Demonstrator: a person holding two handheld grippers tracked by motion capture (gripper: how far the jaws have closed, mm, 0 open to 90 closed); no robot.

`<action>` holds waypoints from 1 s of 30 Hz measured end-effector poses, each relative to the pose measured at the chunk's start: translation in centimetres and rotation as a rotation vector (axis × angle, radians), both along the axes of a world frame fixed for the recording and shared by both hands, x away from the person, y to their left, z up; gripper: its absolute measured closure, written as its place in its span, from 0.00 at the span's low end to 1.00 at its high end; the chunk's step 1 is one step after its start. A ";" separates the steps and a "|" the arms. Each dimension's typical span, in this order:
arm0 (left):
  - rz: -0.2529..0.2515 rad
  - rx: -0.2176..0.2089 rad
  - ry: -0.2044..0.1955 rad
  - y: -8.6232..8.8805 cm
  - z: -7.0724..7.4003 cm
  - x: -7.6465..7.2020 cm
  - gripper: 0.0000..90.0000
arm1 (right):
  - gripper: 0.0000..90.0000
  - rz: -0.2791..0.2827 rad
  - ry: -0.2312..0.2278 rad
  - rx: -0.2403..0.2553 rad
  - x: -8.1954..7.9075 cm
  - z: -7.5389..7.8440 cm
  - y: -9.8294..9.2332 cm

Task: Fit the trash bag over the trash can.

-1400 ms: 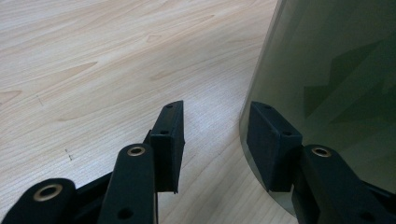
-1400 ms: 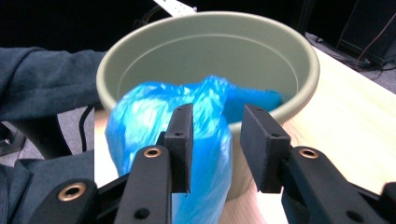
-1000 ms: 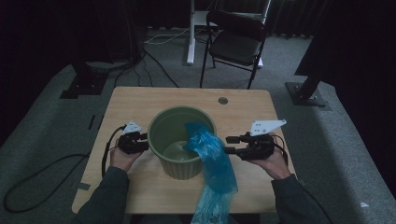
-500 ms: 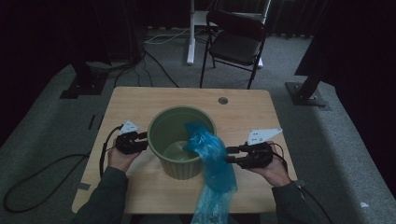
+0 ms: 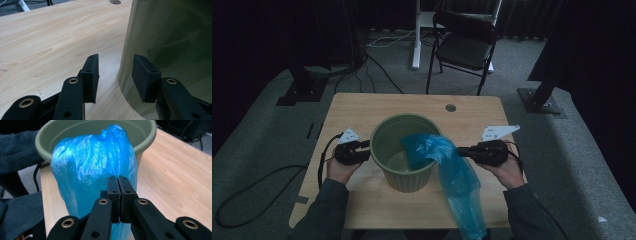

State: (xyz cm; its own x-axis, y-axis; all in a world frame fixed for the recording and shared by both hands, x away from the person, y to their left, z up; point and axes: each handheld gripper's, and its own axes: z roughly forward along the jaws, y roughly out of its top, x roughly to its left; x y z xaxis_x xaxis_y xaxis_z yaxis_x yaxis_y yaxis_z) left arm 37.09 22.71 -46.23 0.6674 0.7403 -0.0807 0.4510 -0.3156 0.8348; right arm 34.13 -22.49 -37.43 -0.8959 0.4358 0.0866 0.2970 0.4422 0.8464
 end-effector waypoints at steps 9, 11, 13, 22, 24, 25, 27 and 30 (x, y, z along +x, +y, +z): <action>-0.003 0.004 -0.013 -0.4 0.1 0.0 0.65 | 0.99 -0.034 -0.027 0.006 1.6 1.7 0.1; -0.002 0.002 -0.014 -0.5 0.2 0.1 0.65 | 0.99 -0.039 -0.031 0.005 2.0 1.9 0.2; -0.003 -0.006 -0.014 -0.7 0.2 0.2 0.65 | 0.99 -0.045 -0.034 0.003 2.3 2.0 0.3; -0.023 0.003 -0.017 -2.4 0.2 0.9 0.65 | 1.00 -0.060 -0.028 0.002 3.8 2.1 1.2; -0.024 0.002 -0.014 -2.7 0.1 1.0 0.65 | 1.00 -0.060 -0.026 0.003 4.2 2.2 1.5; -0.023 0.001 -0.014 -2.7 0.1 1.1 0.65 | 1.00 -0.060 -0.026 -0.001 4.4 2.3 1.8; -0.023 0.000 -0.013 -2.8 0.1 1.2 0.65 | 1.00 -0.063 -0.026 -0.002 4.7 2.3 2.0; -0.023 0.000 -0.014 -2.8 0.1 1.1 0.64 | 1.00 -0.062 -0.027 0.003 5.1 2.5 2.5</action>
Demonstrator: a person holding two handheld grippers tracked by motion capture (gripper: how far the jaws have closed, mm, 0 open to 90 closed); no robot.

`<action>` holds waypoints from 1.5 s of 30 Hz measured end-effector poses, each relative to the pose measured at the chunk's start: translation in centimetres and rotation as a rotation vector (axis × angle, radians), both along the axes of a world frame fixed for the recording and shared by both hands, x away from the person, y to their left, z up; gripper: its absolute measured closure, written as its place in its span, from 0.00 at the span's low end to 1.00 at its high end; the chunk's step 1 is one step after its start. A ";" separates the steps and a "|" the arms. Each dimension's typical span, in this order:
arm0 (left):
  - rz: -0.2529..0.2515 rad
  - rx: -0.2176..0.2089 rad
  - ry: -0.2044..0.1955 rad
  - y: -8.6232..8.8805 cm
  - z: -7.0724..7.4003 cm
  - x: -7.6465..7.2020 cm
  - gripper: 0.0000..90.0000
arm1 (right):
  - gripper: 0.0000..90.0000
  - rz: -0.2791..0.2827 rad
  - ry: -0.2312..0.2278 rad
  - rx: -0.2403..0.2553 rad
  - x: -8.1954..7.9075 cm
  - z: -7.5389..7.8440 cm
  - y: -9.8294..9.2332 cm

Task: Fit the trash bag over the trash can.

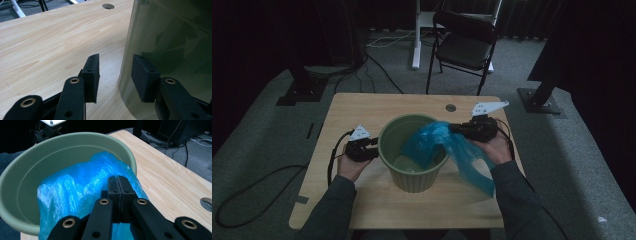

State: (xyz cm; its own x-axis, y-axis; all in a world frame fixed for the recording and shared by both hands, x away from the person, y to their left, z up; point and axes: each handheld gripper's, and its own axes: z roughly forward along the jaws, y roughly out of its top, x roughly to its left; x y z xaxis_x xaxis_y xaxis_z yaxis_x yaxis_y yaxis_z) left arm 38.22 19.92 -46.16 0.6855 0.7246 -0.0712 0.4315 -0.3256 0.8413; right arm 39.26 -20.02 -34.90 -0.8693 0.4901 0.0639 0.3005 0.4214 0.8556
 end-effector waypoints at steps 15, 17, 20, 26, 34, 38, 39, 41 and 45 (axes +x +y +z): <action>-0.003 -0.011 0.000 0.5 0.1 -0.3 0.64 | 0.74 -0.015 -0.006 0.034 -1.8 0.1 -3.0; -0.008 -0.008 0.000 0.5 0.2 -0.3 0.64 | 0.74 -0.022 -0.008 0.035 -2.1 0.0 -3.7; -0.009 -0.013 -0.001 0.6 0.2 -0.4 0.64 | 0.72 -0.027 0.001 0.031 -2.4 -0.4 -4.5; -0.020 -0.026 -0.003 0.9 0.5 -0.5 0.64 | 0.69 -0.033 0.031 0.025 -2.5 -1.6 -5.7; -0.044 -0.041 0.005 1.4 0.6 -0.5 0.64 | 0.70 -0.037 0.061 0.013 -1.9 -3.3 -6.0; -0.059 -0.047 0.003 1.6 0.8 -0.6 0.65 | 0.81 -0.043 0.057 0.010 -1.8 -3.5 -5.8; -0.065 -0.051 0.002 1.7 0.9 -0.6 0.65 | 0.84 -0.043 0.057 0.012 -1.7 -3.5 -5.8; -0.073 -0.054 0.002 1.8 0.9 -0.6 0.65 | 0.90 -0.044 0.055 0.010 -1.8 -3.4 -5.8; -0.088 -0.059 0.001 1.9 1.0 -0.7 0.65 | 0.98 -0.035 0.045 0.011 -1.8 -3.2 -5.7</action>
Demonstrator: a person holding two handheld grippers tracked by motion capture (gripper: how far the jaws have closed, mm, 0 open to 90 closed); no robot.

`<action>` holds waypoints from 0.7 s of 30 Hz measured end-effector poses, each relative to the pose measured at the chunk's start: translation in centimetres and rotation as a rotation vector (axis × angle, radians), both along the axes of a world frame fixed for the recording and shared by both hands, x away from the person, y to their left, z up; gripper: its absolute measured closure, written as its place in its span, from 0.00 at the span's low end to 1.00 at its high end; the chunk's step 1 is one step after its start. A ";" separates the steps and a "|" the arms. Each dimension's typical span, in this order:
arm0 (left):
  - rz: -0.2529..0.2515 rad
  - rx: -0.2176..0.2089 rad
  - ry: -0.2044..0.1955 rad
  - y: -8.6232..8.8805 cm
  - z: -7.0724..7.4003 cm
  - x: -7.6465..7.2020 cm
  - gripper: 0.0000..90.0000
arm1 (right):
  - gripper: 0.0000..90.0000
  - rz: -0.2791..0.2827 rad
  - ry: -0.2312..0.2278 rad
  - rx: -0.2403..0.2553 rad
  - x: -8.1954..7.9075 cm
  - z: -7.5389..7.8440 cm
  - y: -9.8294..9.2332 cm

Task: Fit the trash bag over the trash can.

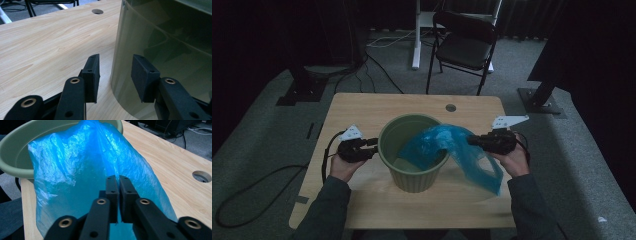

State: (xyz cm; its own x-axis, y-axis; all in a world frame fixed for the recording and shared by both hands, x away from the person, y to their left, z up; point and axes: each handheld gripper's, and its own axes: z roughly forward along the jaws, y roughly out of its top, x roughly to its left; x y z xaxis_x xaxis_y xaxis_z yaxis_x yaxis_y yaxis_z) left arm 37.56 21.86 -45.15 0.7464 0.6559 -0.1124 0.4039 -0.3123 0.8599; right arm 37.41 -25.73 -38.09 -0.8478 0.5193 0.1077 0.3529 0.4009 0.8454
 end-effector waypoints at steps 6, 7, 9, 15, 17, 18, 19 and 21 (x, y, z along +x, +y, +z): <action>-0.030 -0.015 0.003 0.5 0.3 0.0 0.66 | 1.00 0.005 -0.013 -0.001 -0.2 0.3 0.0; -0.034 -0.017 0.003 0.6 0.4 0.0 0.67 | 1.00 0.007 -0.013 -0.003 -0.2 0.3 0.0; -0.040 -0.020 0.004 0.9 0.6 0.1 0.67 | 1.00 0.008 -0.015 -0.005 -0.2 0.4 0.0; -0.072 -0.052 0.020 2.2 1.6 0.1 0.68 | 1.00 0.002 -0.027 -0.003 -0.3 0.7 -0.2; -0.083 -0.066 0.019 2.7 2.0 0.1 0.69 | 1.00 0.002 -0.032 -0.005 -0.2 0.9 -0.1; -0.095 -0.074 0.023 2.9 2.2 0.1 0.70 | 1.00 0.003 -0.034 -0.006 -0.2 1.0 -0.1; -0.104 -0.080 0.024 3.1 2.5 0.1 0.72 | 1.00 0.004 -0.038 -0.004 -0.2 1.2 -0.1; -0.120 -0.096 0.021 3.6 2.9 0.1 0.73 | 1.00 0.005 -0.042 -0.004 -0.1 1.4 0.0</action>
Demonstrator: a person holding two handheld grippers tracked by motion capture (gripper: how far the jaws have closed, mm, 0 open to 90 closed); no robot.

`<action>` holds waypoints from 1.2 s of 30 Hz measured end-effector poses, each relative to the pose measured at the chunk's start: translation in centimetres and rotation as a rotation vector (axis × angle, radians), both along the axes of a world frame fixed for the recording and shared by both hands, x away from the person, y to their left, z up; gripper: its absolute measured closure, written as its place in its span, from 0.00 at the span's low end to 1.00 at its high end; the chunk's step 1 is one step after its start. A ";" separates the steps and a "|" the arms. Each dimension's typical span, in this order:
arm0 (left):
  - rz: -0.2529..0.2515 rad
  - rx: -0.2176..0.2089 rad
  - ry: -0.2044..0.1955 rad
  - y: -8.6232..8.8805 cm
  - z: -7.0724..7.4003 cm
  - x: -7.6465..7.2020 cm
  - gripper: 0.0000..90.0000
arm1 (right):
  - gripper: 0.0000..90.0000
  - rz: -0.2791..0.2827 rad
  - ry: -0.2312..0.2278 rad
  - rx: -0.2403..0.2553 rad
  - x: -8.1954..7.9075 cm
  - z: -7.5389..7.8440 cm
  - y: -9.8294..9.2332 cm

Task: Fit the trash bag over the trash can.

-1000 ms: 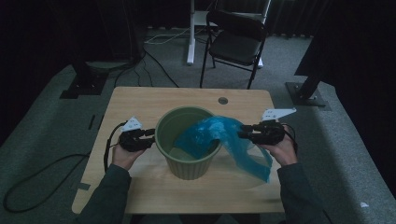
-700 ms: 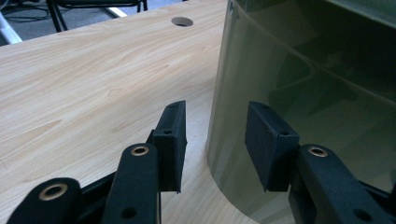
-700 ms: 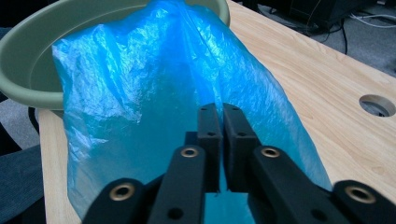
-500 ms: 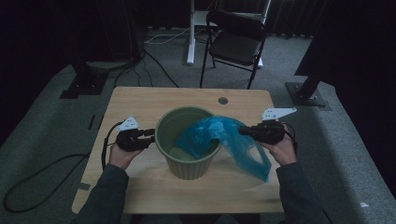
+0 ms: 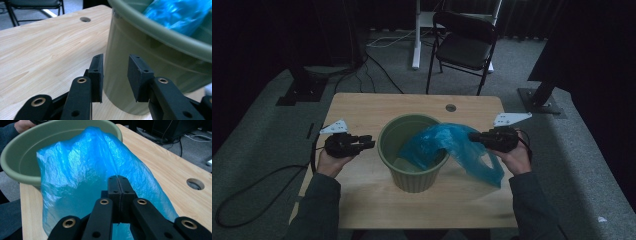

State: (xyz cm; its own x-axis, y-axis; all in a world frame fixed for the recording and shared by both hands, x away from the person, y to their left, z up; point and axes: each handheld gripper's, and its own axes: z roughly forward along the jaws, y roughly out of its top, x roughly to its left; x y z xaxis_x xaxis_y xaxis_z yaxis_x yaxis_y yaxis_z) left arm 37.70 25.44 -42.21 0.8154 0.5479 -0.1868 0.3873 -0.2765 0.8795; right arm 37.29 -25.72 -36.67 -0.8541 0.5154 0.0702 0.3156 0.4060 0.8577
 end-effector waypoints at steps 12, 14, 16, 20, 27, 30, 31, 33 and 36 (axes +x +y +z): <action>-0.067 0.003 -0.041 -0.4 3.1 -0.4 0.73 | 1.00 0.038 -0.033 -0.009 0.2 0.9 1.6; -0.072 0.013 -0.053 -0.9 3.8 -0.4 0.71 | 1.00 0.042 -0.035 -0.009 0.3 0.9 1.9; -0.079 0.018 -0.064 -1.4 4.4 -0.3 0.70 | 1.00 0.047 -0.038 -0.009 0.3 0.9 2.1; -0.090 0.048 -0.082 -2.7 5.3 -0.1 0.67 | 1.00 0.059 -0.047 -0.006 0.3 1.1 2.7; -0.124 0.078 -0.092 -5.1 6.0 0.1 0.64 | 1.00 0.084 -0.060 -0.006 0.4 1.5 4.0; -0.144 0.094 -0.092 -6.2 6.0 0.3 0.64 | 1.00 0.108 -0.060 -0.017 0.4 1.7 4.9; -0.148 0.101 -0.093 -6.5 6.0 0.3 0.64 | 1.00 0.117 -0.059 -0.028 0.4 1.7 5.4; -0.161 0.109 -0.096 -7.2 6.1 0.4 0.63 | 1.00 0.127 -0.057 -0.045 0.4 1.6 6.0; -0.179 0.118 -0.104 -8.3 6.3 0.4 0.63 | 1.00 0.145 -0.059 -0.054 0.4 1.7 7.0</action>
State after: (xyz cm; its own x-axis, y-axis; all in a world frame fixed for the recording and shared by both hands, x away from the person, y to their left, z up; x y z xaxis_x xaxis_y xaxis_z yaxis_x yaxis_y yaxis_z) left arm 38.09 17.16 -35.86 0.9132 0.4055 -0.0399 0.2315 -0.4359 0.8697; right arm 37.74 -18.67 -35.00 -0.9217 0.3879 -0.0065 0.2002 0.4898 0.8485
